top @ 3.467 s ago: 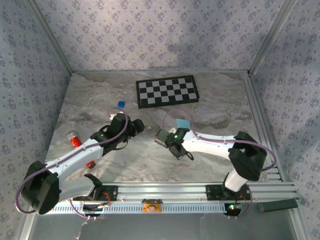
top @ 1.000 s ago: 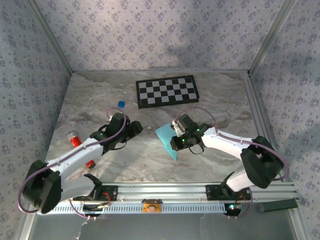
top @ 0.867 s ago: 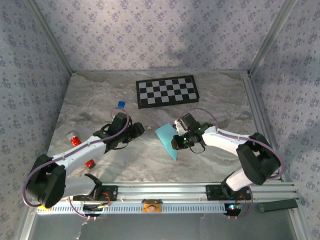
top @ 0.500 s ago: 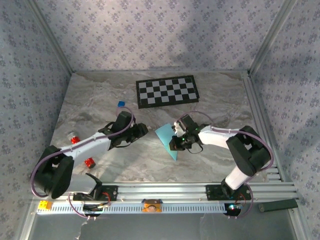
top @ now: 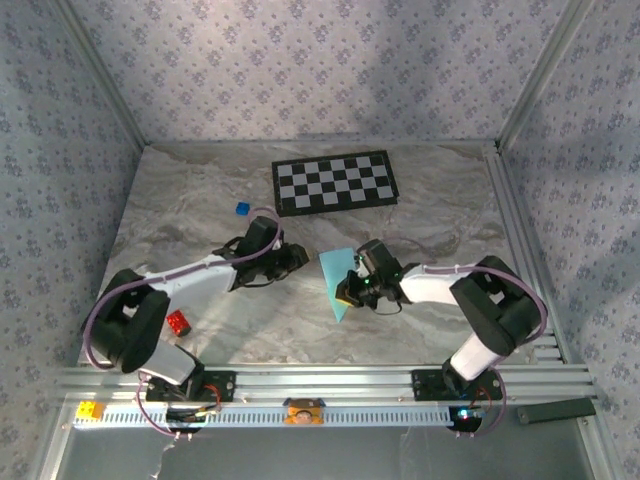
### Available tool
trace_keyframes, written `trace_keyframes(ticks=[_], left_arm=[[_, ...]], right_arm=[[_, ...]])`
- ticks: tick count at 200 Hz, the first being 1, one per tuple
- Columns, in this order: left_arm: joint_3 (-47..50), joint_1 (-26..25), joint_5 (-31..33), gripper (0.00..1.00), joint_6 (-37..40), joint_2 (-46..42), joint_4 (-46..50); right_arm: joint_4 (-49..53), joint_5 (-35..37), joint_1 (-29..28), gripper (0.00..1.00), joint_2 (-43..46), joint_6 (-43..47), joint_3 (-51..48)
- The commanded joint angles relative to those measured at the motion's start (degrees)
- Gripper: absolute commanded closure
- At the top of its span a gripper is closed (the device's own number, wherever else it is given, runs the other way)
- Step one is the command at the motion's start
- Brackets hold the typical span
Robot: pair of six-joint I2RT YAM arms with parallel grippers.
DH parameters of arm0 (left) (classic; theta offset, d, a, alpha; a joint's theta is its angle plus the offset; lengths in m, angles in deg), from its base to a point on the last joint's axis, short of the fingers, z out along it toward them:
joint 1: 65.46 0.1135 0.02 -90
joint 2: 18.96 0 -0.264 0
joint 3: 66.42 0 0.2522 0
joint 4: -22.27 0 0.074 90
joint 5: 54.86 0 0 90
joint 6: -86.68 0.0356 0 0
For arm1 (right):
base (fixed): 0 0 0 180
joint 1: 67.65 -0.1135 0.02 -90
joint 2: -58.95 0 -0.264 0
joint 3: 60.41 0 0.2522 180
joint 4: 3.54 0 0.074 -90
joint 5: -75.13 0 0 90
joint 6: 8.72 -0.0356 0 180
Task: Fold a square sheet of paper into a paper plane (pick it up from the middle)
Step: Fold the wing for the fifth time at the center of the table.
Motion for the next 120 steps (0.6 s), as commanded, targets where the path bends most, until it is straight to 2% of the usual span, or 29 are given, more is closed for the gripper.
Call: trace_keyframes(ticks=[1,15,44,61,92,120], left_arm=[[-3.02,-0.91,-1.79,0.67,-0.48,1.80,-2.10],[-4.06,-1.39,-2.28,0.68,-0.38,3.14,-2.31],[-5.94,-2.24,-3.92,0.69,-0.44,6.25,-3.43],[-7.57,-2.86,-5.69,0.69,-0.47,8.68,-4.56],[-11.23,-4.30,-8.13,0.73,-0.58,13.77,-5.07],[-14.27,-5.42,-7.96,0.76,-1.20,17.25,-3.51]], right_arm=[[-8.85,3.63,-1.80,0.87,1.47,-11.54,-4.81],[-7.90,4.02,-1.72,0.82,5.25,-8.85,-4.08],[2.53,7.90,1.26,0.74,13.60,-2.94,-3.65],[6.56,7.96,4.98,0.74,16.53,0.24,-4.75],[7.97,3.17,11.90,0.78,18.16,3.62,-6.90],[8.38,1.11,13.73,0.80,19.10,6.49,-6.83]])
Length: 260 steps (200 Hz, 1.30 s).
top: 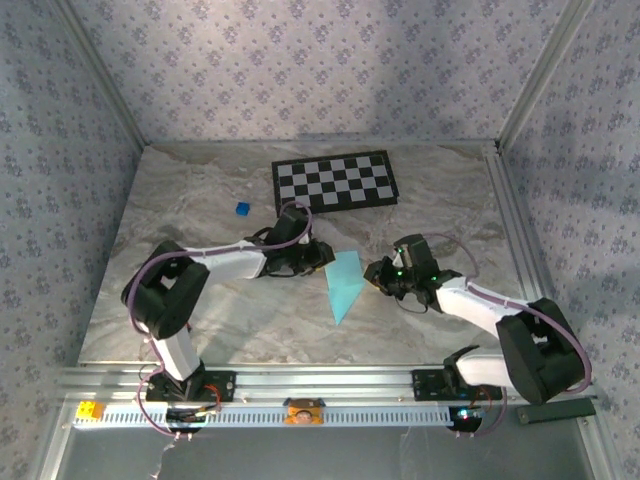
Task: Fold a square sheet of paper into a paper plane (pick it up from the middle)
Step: Fold the wing for the fifth time at the center of the table.
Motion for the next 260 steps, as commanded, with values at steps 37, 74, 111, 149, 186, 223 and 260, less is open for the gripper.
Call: trace_keyframes(ticks=[37,74,111,149,186,223,260], left_arm=[[-4.36,-1.14,-0.64,0.80,-1.31,5.74,2.39],[-4.19,-1.34,-0.40,0.81,-0.81,7.44,3.50],[-2.53,-1.55,-1.30,0.83,0.48,8.10,3.46],[-1.46,-1.46,-2.99,0.83,3.37,9.20,4.16],[-1.76,-1.51,-4.36,0.84,5.39,10.03,4.11],[-3.46,-1.55,-4.41,0.84,7.00,10.69,5.78],[-4.01,-1.51,-4.28,0.83,7.05,10.91,6.01]], right_arm=[[4.94,-2.60,1.36,0.79,1.88,6.33,0.33],[4.64,-3.55,1.68,0.78,2.35,7.70,0.33],[6.27,-4.63,2.57,0.73,1.77,9.16,1.23],[7.25,-7.88,4.60,0.65,-1.07,9.73,1.86],[6.90,-11.31,4.85,0.62,-4.95,10.00,3.40],[7.53,-12.01,4.60,0.62,-7.87,9.67,4.97],[8.96,-10.86,4.51,0.63,-9.64,8.87,5.60]])
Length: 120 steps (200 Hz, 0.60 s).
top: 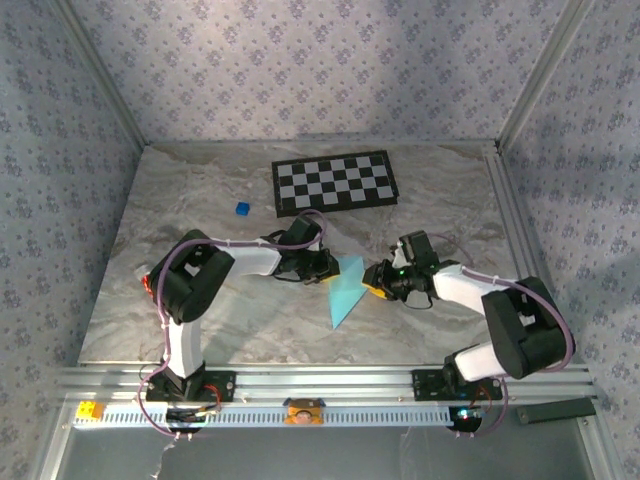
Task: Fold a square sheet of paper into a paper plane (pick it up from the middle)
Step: Fold the wing for the fifth time at the center of the table.
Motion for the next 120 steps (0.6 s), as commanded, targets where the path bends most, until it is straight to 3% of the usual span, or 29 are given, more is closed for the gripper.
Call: trace_keyframes(ticks=[1,120], left_arm=[[-0.30,-0.23,0.03,0.83,1.41,2.08,3.26],[0.26,-0.26,-0.06,0.84,1.30,2.08,2.71]], right_arm=[[2.81,-0.24,-0.18,0.63,-1.32,0.10,1.56],[-1.40,-2.72,-1.74,0.67,-4.55,-0.37,4.45]])
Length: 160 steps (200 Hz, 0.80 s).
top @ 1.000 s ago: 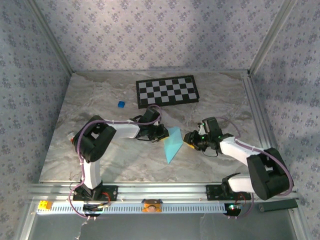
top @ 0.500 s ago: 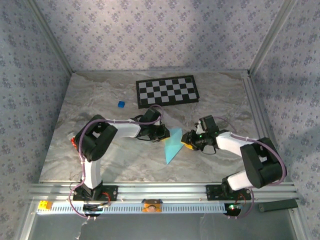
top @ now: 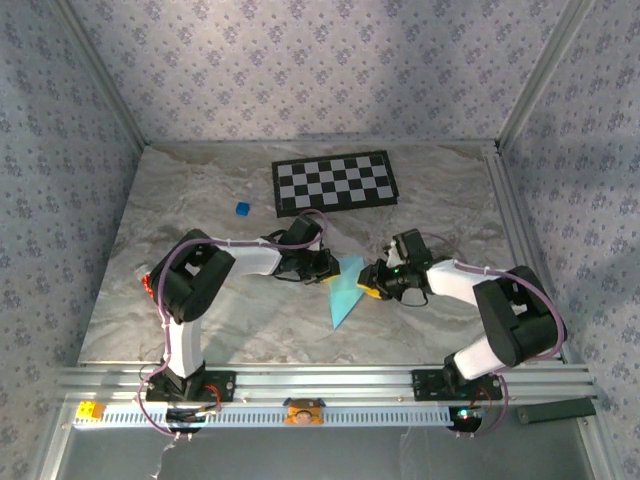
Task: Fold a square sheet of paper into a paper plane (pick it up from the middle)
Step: Fold the wing for the fifth time at the center of the table.
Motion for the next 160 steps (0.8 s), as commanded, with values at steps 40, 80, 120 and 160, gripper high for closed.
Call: trace_keyframes(ticks=[40,80,120,160], left_arm=[[0.37,-0.24,0.27,0.84,1.02,1.93,2.56],[0.29,-0.31,0.19,0.84,1.11,2.06,2.55],[0.35,-0.23,0.14,0.84,1.11,1.97,2.47],[0.60,-0.24,0.28,0.84,1.05,1.64,2.46]], right_arm=[[-0.79,-1.89,0.10,0.65,-1.15,3.51,2.65],[-1.39,-6.23,1.18,0.66,-4.06,7.41,4.07],[-1.70,-8.36,1.95,0.66,-6.84,9.51,5.24],[-1.80,-8.54,2.47,0.68,-7.09,10.07,5.32]])
